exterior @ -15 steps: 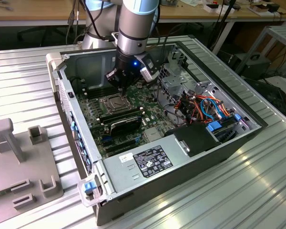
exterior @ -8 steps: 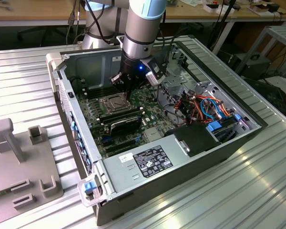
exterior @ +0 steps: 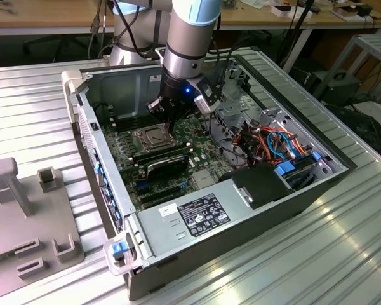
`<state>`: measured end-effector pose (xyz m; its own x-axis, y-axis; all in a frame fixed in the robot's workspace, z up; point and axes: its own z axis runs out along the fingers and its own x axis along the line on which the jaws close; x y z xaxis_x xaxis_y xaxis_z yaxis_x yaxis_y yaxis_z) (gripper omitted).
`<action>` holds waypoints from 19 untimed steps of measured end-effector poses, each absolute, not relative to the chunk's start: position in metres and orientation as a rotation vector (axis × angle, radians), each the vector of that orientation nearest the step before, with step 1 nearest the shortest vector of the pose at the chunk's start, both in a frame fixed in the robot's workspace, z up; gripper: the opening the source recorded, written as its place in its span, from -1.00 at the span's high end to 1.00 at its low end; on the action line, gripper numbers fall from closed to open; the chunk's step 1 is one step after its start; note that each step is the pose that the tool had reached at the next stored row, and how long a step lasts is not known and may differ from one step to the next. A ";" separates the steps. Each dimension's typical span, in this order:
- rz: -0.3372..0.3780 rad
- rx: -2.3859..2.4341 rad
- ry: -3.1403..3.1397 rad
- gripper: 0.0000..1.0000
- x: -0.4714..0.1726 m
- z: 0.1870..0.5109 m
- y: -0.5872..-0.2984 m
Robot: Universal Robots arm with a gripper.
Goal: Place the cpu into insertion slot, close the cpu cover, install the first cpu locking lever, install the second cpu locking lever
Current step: 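Install the second cpu locking lever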
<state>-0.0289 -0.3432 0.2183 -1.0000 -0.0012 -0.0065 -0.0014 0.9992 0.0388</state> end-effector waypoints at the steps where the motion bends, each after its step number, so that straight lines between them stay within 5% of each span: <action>1: 0.061 -0.002 3.135 0.79 -0.029 0.218 -0.343; 19: 0.040 -0.002 3.139 0.79 -0.021 0.221 -0.367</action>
